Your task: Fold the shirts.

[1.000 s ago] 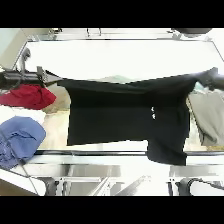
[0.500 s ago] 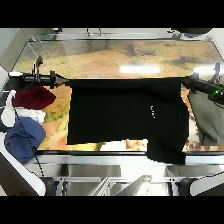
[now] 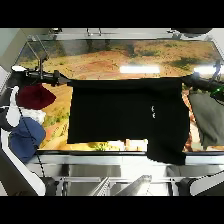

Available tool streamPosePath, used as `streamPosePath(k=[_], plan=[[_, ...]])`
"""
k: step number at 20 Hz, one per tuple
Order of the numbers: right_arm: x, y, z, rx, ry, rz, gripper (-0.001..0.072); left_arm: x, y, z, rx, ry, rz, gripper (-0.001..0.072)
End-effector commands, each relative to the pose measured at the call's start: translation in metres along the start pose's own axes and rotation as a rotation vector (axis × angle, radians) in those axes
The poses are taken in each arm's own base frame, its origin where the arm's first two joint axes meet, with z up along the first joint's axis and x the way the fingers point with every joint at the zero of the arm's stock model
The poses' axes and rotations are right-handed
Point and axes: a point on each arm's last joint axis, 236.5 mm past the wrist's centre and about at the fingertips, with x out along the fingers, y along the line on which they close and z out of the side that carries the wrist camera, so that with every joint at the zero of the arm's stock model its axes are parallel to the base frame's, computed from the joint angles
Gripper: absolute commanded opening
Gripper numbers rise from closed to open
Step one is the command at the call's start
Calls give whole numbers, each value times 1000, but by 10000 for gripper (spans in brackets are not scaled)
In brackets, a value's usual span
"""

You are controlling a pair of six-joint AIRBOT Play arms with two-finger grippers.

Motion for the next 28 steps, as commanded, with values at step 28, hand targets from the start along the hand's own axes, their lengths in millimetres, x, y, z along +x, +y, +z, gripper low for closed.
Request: streamPosePath(k=[28], plan=[[-7,-58,-25,-31,101,-190,19,39,37,-31,69,180,266,14]])
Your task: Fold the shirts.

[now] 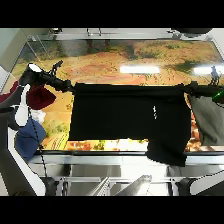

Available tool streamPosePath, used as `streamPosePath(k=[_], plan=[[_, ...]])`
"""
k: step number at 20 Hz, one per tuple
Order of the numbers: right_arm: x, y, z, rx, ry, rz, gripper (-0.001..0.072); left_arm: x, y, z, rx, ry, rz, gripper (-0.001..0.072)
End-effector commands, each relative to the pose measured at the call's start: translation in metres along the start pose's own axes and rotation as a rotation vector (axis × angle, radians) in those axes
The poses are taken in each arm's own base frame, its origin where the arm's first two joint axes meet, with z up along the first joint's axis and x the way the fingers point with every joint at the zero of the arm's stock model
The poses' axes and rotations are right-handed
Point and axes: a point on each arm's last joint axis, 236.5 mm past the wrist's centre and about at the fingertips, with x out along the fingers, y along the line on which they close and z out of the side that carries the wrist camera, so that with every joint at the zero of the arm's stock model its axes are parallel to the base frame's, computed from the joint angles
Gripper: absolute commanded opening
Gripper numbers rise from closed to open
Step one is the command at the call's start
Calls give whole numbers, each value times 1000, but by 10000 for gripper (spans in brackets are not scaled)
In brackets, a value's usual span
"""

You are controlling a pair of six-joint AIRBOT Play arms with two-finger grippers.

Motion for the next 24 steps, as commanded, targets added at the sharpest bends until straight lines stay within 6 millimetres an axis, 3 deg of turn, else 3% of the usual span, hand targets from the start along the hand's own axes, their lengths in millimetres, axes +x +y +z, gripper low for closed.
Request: streamPosePath(k=[1,3,5,6,7,8,9,10,12,13,14,15,17,21,24], plan=[[1,-4,4,0,-15,-17,19,1,-2,1,0,0,-1,14],[1,-4,3,0,-13,-16,35,1,-3,-1,-17,5,-4,15],[-2,-3,3,41,-10,-14,399,-2,-6,-4,-41,24,-14,17],[-7,-2,2,64,-2,-11,404,-7,-9,-5,-48,37,-22,25],[-13,-1,2,81,6,-15,404,-14,-12,-6,-49,50,-31,267],[-21,-1,1,102,16,-29,403,-23,-14,-5,-62,54,-36,511],[-29,-2,-1,124,31,-44,395,-30,-16,-3,-80,56,-38,694],[-39,1,-4,133,49,-52,339,-39,-18,-4,-105,59,-41,705],[-58,15,-7,143,78,-29,334,-58,-18,-5,-153,53,-38,704],[-67,27,-9,138,93,-7,121,-68,-19,-8,-173,52,-39,704],[-76,37,-11,131,110,1,20,-76,-21,-15,-190,57,-40,704],[-83,44,-15,131,128,-6,20,-82,-23,-24,-208,70,-46,704],[-97,54,-33,121,180,-48,18,-88,-33,-59,-264,142,-80,693],[-120,70,-104,146,239,-118,18,-67,-55,-163,-386,293,-139,695],[-132,84,-144,152,180,-160,19,-53,-56,-242,-446,408,-56,695]])
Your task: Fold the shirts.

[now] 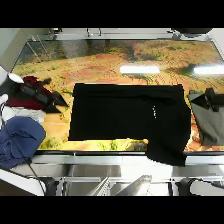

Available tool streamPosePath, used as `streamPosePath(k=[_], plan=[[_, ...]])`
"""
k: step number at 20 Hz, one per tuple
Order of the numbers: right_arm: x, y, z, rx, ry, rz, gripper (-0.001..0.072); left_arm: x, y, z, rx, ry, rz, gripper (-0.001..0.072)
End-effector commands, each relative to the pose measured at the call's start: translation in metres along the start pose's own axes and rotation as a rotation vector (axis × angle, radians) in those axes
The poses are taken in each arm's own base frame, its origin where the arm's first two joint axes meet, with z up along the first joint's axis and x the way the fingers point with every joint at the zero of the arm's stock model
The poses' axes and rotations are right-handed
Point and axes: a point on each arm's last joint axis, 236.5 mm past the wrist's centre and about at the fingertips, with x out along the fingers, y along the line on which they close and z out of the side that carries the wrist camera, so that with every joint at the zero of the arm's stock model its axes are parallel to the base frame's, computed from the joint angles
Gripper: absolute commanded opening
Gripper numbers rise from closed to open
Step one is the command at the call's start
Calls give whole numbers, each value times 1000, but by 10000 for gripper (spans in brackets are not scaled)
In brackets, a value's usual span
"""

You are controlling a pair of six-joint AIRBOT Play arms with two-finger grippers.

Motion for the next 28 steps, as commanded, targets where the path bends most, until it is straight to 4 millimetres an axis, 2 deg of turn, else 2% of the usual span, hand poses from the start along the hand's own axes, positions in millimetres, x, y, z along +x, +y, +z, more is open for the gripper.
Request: streamPosePath(k=[1,4,7,9,11,13,14,16,17,18,19,20,26,28], plan=[[-6,3,-48,8,-54,-60,19,38,26,-71,-67,85,57,695],[-15,14,-61,-10,-87,-67,19,57,24,-82,-62,77,27,695],[-23,23,-62,8,-108,-66,19,75,19,-86,-37,79,13,694],[-26,21,-62,28,-115,-67,19,84,15,-87,-19,97,12,683],[-33,14,-64,65,-115,-64,19,91,1,-84,16,96,-43,375],[-47,1,-67,125,-123,-60,19,92,-7,-75,58,60,-73,130],[-54,-7,-70,159,-128,-63,19,90,-8,-72,70,44,-74,31],[-66,-26,-73,223,-158,-73,19,82,-8,-67,79,23,-76,16],[-68,-40,-83,214,-139,-107,20,78,-9,-64,81,15,-77,16],[-67,-58,-100,232,-90,-167,55,74,-9,-61,86,7,-76,15],[-65,-77,-119,260,-30,-236,290,71,-10,-59,88,0,-78,15],[-64,-90,-135,287,22,-287,467,70,-11,-56,94,-6,-77,15],[-13,-108,-198,395,140,-259,461,72,-19,-55,86,-13,-110,16],[-8,-108,-203,431,154,-251,459,73,-23,-55,89,-10,-120,15]])
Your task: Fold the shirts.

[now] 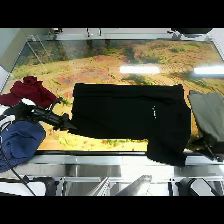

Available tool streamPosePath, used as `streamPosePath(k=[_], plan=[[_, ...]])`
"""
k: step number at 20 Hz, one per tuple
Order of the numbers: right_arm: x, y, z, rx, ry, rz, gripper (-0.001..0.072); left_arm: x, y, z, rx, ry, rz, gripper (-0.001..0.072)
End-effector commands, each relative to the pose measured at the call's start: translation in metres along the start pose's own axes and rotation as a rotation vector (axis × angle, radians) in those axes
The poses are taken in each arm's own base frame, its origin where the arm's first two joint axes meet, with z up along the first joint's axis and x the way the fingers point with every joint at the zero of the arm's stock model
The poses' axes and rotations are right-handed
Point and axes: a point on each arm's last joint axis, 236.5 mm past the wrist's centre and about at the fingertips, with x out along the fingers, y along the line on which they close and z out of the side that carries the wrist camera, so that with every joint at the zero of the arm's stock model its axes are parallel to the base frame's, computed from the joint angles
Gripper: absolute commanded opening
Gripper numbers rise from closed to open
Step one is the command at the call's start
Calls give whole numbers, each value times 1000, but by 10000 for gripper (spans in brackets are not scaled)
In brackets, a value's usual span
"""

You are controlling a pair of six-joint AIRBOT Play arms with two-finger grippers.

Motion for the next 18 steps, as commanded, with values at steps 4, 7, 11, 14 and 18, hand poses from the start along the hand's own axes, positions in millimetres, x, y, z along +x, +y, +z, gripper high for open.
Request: streamPosePath(k=[4,7,11,14,18], plan=[[27,1,-26,57,132,39,342,2,-5,2,4,-4,-14,15],[43,13,-34,51,214,84,343,2,-4,3,4,-7,-12,15],[57,25,-33,40,259,141,343,2,-5,2,4,-6,-12,15],[46,48,-7,-16,181,230,342,2,-5,2,4,-2,-15,15],[20,59,5,-52,188,269,242,2,-5,1,4,0,-16,15]])
